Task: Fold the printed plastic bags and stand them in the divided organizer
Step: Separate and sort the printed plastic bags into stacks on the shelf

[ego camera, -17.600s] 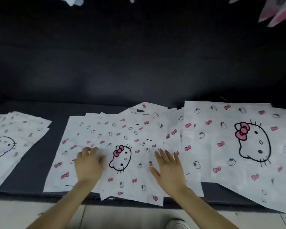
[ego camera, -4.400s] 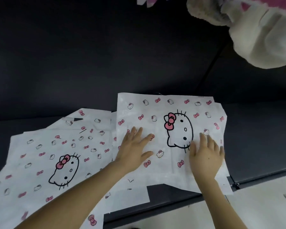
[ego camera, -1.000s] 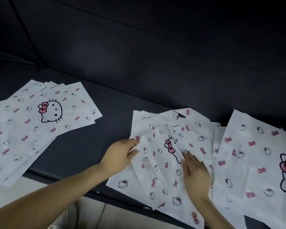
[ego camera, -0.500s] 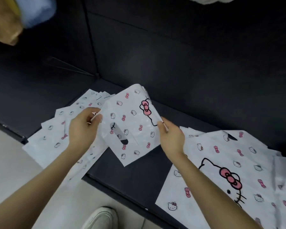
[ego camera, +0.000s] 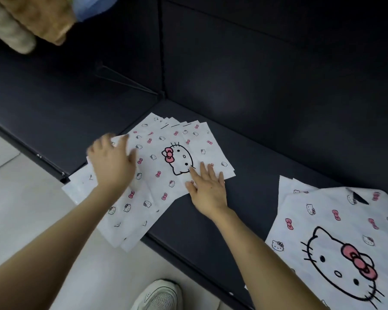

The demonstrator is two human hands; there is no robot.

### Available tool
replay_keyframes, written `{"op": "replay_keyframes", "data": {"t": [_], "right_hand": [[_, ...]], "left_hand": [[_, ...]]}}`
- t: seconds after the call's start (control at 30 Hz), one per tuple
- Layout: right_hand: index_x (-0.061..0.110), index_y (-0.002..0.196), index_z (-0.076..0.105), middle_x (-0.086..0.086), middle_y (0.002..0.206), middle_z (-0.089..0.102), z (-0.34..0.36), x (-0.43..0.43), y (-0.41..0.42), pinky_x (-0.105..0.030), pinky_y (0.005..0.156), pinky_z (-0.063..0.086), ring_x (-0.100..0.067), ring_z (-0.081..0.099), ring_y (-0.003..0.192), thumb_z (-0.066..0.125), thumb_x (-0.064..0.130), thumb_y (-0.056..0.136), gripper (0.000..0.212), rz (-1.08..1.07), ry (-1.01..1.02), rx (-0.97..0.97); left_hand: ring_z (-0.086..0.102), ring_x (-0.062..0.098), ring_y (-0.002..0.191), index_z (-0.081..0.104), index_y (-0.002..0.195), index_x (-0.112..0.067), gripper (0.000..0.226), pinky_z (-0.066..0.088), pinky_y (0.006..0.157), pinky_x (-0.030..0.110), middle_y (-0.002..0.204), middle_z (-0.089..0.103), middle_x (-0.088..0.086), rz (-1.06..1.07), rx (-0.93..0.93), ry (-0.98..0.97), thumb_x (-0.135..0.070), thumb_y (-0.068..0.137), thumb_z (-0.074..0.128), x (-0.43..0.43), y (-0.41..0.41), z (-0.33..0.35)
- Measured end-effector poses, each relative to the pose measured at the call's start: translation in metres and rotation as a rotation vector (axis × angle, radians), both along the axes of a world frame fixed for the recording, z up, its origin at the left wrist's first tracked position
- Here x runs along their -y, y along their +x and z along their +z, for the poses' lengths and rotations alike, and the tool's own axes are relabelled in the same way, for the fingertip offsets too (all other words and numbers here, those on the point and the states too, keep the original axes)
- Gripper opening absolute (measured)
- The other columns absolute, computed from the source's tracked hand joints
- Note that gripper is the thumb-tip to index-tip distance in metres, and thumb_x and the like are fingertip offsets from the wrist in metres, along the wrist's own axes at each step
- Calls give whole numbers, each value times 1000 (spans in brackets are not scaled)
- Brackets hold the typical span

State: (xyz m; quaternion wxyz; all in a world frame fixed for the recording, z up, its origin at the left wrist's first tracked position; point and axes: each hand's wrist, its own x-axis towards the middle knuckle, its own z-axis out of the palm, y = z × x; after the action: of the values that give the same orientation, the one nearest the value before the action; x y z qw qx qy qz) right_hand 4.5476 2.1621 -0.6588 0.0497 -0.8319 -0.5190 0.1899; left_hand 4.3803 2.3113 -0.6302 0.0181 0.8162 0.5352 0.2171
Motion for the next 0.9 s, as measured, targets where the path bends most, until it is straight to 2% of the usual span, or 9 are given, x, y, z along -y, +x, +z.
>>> {"op": "replay_keyframes", "data": {"t": [0.13, 0.23, 0.37, 0.43, 0.57, 0.67, 0.77, 0.83, 0.9], "right_hand": [[27, 152, 17, 0, 161, 6, 7, 15, 7, -40, 120, -5, -16, -1, 148, 26, 40, 104, 51, -71, 98, -29], [26, 150, 27, 0, 159, 19, 14, 65, 28, -36, 120, 2, -17, 13, 147, 29, 46, 101, 53, -156, 167, 36], [24, 145, 39, -1, 154, 31, 25, 174, 65, -36, 117, 14, -19, 26, 144, 3, 80, 75, 96, -245, 93, 35], [22, 146, 38, 2, 152, 30, 30, 237, 82, -34, 116, 18, -19, 27, 143, -8, 90, 65, 115, -308, 17, 57], [22, 151, 19, 1, 157, 20, 35, 339, 105, -33, 117, 10, -18, 18, 146, -5, 92, 59, 119, -511, -150, 167], [20, 151, 23, -3, 158, 22, 22, 375, 108, -34, 117, 8, -18, 17, 147, -18, 93, 54, 128, -604, -180, 189], [19, 142, 45, -6, 152, 35, 11, 384, 99, -40, 115, 20, -24, 30, 142, -7, 85, 74, 108, -641, -132, 157], [18, 124, 64, -10, 137, 54, 3, 385, 92, -45, 107, 34, -31, 49, 129, 12, 71, 90, 82, -659, -11, 184], [18, 112, 72, -11, 126, 63, -1, 384, 86, -42, 103, 35, -33, 57, 120, 18, 62, 96, 71, -690, 89, 192]], "left_hand": [[35, 48, 133, 53, 136, -21, 66, 21, 109, 62, 145, 42, 22, -431, -296, -172, -56, 88, 24, 39, 26, -22], [10, 41, 144, 28, 150, -30, 87, 5, 114, 58, 158, 19, 14, -477, -506, -301, -63, 78, -7, 55, 35, -30], [40, 53, 127, 56, 131, -10, 65, 32, 103, 64, 134, 49, 29, -503, -301, -286, -50, 88, 27, 85, 53, -16], [55, 49, 112, 64, 118, -5, 56, 44, 95, 55, 119, 61, 25, -599, -131, -281, -45, 88, 39, 117, 72, -10], [58, 25, 102, 66, 111, -5, 27, 39, 88, 22, 106, 64, 9, -670, 18, -599, -24, 95, 56, 191, 114, 3], [59, 23, 96, 64, 102, -2, 21, 44, 81, 27, 99, 65, 8, -622, -24, -774, -19, 94, 56, 224, 144, 2], [59, 23, 86, 57, 99, -1, 20, 47, 72, 32, 97, 64, 11, -579, -124, -862, -20, 93, 55, 249, 169, 6], [59, 25, 90, 51, 100, -4, 20, 43, 67, 29, 100, 61, 11, -551, -196, -872, -21, 93, 57, 263, 179, 11], [60, 27, 95, 46, 103, -5, 21, 42, 66, 28, 104, 59, 11, -492, -211, -872, -19, 93, 57, 275, 183, 14]]}}
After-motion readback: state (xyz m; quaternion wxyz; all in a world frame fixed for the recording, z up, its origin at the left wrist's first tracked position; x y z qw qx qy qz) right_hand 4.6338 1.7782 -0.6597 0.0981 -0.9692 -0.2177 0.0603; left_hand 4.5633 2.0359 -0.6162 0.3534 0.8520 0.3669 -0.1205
